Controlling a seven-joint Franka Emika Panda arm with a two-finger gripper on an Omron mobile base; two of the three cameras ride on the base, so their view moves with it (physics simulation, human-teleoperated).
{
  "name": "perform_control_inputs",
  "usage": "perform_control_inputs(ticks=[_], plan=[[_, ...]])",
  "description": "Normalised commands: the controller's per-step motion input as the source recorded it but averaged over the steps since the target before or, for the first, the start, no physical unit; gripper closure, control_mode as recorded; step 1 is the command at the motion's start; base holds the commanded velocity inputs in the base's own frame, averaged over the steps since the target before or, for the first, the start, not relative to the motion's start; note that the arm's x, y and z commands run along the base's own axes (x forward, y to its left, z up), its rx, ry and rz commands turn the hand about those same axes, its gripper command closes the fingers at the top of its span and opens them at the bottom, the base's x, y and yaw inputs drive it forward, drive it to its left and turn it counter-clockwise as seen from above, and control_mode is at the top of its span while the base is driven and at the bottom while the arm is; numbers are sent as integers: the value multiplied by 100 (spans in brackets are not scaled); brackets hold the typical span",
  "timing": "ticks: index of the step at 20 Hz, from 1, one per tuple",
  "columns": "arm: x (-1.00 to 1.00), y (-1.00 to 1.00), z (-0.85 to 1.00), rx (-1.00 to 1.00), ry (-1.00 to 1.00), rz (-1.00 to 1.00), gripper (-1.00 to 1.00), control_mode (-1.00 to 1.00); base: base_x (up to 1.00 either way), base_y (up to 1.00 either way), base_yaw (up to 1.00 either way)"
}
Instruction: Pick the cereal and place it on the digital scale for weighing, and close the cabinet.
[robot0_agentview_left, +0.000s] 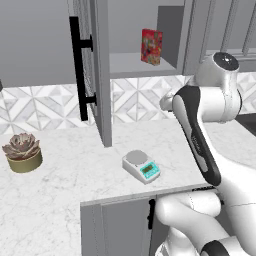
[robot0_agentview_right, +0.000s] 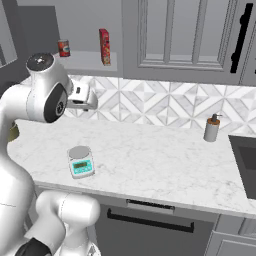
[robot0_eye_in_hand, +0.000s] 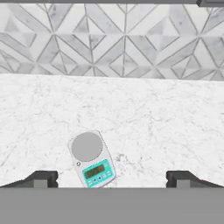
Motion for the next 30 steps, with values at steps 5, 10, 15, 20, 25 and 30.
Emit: perform_control_inputs(ticks=[5,10,15,20,25,30], plan=[[0,0,39,0,-28,0,-100,-100,0,0,0],[0,0,45,0,-23,0,-100,-100,0,0,0],[1,0,47,0,-19,0,-100,-100,0,0,0],[6,-1,64,0,-1,0,-100,-100,0,0,0],[33,-2,26,0,0,0,-100,-100,0,0,0],[18,-3,32,0,0,-2,-100,-100,0,0,0]])
